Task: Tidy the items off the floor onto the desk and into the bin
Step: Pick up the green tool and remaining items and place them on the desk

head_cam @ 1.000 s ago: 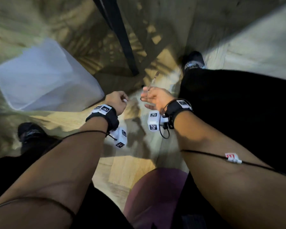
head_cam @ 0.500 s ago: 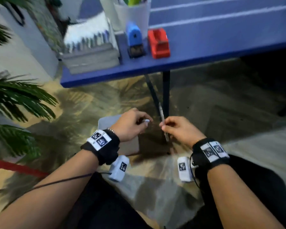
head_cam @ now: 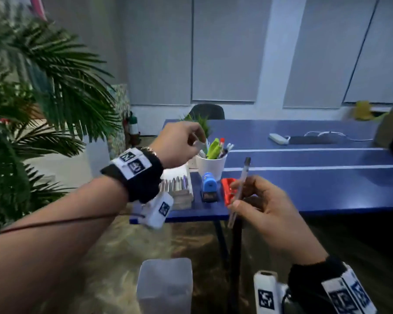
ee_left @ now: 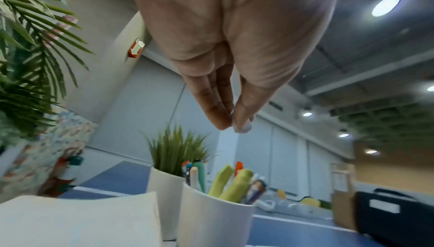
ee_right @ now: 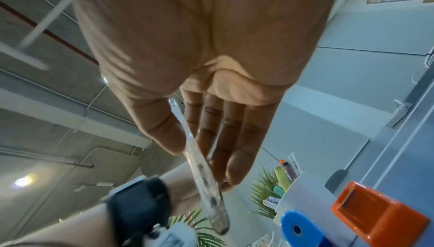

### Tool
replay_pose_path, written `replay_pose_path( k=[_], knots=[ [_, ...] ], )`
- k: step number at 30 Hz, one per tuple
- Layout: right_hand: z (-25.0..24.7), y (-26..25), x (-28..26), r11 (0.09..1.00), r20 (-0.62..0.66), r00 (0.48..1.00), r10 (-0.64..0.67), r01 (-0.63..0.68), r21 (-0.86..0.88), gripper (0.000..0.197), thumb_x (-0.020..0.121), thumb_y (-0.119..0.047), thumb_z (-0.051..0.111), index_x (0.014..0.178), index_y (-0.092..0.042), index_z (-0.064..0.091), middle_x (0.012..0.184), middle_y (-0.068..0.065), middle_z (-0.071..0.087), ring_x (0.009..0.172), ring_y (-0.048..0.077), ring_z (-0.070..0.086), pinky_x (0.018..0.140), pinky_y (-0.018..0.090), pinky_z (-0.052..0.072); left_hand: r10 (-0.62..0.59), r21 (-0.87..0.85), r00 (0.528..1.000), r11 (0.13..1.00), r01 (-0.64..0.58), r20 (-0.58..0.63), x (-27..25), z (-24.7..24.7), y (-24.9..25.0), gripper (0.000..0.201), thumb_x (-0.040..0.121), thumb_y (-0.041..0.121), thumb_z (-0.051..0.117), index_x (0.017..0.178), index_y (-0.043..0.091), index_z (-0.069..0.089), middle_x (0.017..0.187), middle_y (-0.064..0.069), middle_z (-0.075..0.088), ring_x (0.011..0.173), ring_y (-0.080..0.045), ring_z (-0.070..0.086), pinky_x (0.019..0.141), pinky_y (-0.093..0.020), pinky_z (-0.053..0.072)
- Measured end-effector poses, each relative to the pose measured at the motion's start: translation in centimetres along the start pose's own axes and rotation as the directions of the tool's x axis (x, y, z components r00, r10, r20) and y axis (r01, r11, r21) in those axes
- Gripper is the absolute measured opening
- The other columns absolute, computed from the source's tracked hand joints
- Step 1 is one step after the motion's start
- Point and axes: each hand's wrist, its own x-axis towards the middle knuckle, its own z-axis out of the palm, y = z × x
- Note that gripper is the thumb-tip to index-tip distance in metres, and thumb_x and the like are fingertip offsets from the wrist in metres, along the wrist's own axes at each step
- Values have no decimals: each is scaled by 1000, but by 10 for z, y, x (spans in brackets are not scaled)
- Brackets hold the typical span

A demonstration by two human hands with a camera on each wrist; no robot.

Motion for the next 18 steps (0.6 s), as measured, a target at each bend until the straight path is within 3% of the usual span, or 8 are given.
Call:
replay_pose_path(
  k=[3,5,9,14,18],
  knots=[
    [-2,-11,9,1000,7,1000,-11,11,-14,26,92,-4,73,105,-27,72,97,-3,78,92,16,76,91,43,62,-77,171,993,983,61,87,65,22,-19,12,86,19,70,94,23,78,86,4,72,83,-17,68,71,-19,43],
    [-5,-11,7,999,32,999,-11,12,-36,27,93,-6,73,104,-30,71,96,-3,76,90,14,75,87,37,61,-129,266,983,960,90,134,89,44,-32,15,83,16,70,91,24,81,91,3,77,89,-20,72,76,-24,52],
    [-18,-5,-1,994,70,997,20,-12,-108,24,94,-15,73,105,-36,70,100,-7,74,97,14,73,89,40,62,-192,370,954,924,96,231,104,83,-46,16,80,12,71,84,25,79,95,-1,77,89,-25,73,82,-35,60],
    [-28,0,5,987,100,995,-6,22,-160,27,94,-16,73,103,-40,69,102,-8,74,98,15,73,91,41,61,-183,469,951,882,46,250,106,102,-52,23,83,6,65,95,19,79,96,-6,75,87,-31,71,77,-36,60],
    [-25,1,26,989,74,996,-41,51,-137,22,94,-12,72,104,-31,71,99,1,76,93,19,75,90,48,61,-141,460,969,888,32,205,103,92,-48,30,85,6,63,107,18,78,101,-8,75,88,-31,71,78,-39,61]
  ],
)
